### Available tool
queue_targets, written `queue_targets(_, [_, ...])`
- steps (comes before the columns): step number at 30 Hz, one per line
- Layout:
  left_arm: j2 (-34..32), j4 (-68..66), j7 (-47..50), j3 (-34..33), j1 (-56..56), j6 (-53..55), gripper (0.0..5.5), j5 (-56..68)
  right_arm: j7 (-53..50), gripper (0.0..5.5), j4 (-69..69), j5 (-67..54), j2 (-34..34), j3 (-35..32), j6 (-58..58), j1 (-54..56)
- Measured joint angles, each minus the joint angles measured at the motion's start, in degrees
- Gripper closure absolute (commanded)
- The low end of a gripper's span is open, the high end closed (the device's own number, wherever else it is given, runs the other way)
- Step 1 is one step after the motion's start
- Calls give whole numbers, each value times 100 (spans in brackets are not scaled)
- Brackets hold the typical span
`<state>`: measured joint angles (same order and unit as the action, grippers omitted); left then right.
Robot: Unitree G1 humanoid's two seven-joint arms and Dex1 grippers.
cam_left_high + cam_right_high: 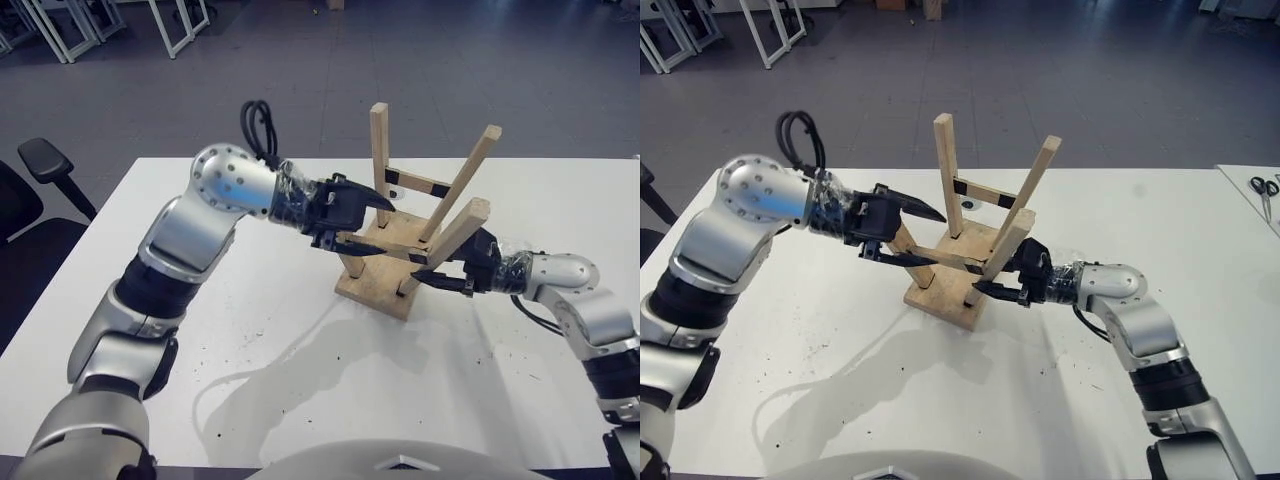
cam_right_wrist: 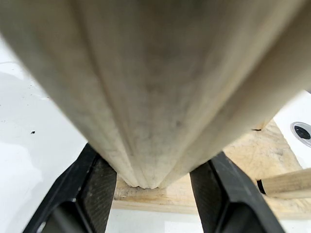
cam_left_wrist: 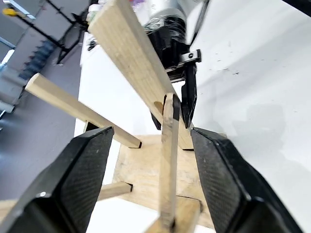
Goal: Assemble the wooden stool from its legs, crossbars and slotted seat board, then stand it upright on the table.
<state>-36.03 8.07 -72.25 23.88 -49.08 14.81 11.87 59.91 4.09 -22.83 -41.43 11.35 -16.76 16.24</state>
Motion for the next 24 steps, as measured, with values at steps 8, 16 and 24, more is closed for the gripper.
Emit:
queue_targets(8, [506,-471,-511,649,-358,703,257,-219,138,345,336,42,8,267,-128,127])
queue_targets(16, [428,142,-515,917,-368,2008,380,-414,108,345,478,176,15,303,-212,165])
queue_targets(24, [466,492,-318,1086,-340,2441,499,-680,14,345,574,186,23,281,-326,61])
